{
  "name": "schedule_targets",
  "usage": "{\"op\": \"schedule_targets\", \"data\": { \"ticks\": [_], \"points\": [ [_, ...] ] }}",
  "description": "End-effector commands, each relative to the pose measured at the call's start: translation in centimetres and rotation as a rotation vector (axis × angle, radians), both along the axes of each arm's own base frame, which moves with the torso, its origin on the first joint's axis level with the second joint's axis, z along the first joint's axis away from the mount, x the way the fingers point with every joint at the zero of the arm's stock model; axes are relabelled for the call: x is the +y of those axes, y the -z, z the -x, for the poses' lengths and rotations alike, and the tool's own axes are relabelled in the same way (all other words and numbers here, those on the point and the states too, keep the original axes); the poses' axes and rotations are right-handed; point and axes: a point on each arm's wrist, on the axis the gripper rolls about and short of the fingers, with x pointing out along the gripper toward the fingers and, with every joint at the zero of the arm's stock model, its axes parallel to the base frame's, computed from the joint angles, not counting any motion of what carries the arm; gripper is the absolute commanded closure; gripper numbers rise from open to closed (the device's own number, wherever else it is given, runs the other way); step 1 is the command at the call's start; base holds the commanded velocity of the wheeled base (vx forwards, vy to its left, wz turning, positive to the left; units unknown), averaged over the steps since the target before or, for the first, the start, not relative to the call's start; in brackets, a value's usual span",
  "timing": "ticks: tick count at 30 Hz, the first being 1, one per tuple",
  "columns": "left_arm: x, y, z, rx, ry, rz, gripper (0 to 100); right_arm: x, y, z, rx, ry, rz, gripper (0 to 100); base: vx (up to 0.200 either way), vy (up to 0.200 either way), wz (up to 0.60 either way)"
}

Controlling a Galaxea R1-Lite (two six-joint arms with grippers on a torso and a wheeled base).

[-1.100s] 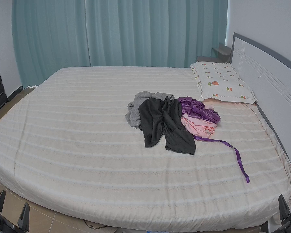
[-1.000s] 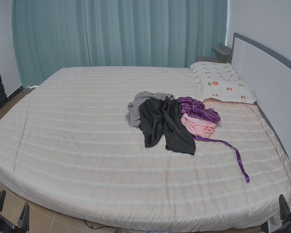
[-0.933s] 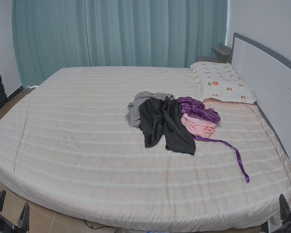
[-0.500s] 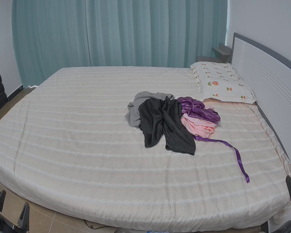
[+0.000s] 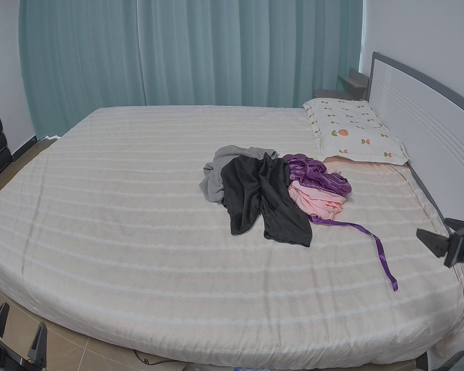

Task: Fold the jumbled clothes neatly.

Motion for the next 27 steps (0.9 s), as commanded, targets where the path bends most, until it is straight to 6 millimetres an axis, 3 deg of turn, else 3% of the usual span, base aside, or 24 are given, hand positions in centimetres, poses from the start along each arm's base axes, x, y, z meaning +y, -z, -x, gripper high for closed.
{"op": "schedule_targets", "data": {
  "ticks": [1, 5, 12, 21, 27],
  "points": [
    [0.0, 0.5, 0.0, 0.006, 0.001, 0.0, 0, 4.1, 7.3, -19.8, 0.261, 0.01, -0.115, 0, 0.0, 0.0, 0.0],
    [0.0, 0.5, 0.0, 0.006, -0.001, 0.0, 0, 5.5, 10.0, -23.8, 0.287, 0.045, -0.116, 0, 0.0, 0.0, 0.0],
    [0.0, 0.5, 0.0, 0.006, -0.001, 0.0, 0, 7.1, 14.3, -28.1, 0.326, 0.036, -0.123, 0, 0.0, 0.0, 0.0],
    [0.0, 0.5, 0.0, 0.006, 0.001, 0.002, 0, 10.5, 17.9, -31.6, 0.382, 0.039, -0.186, 0, 0.0, 0.0, 0.0],
    [0.0, 0.5, 0.0, 0.006, -0.001, 0.0, 0, 11.2, 20.0, -33.2, 0.407, 0.072, -0.204, 0, 0.0, 0.0, 0.0]
  ]
}}
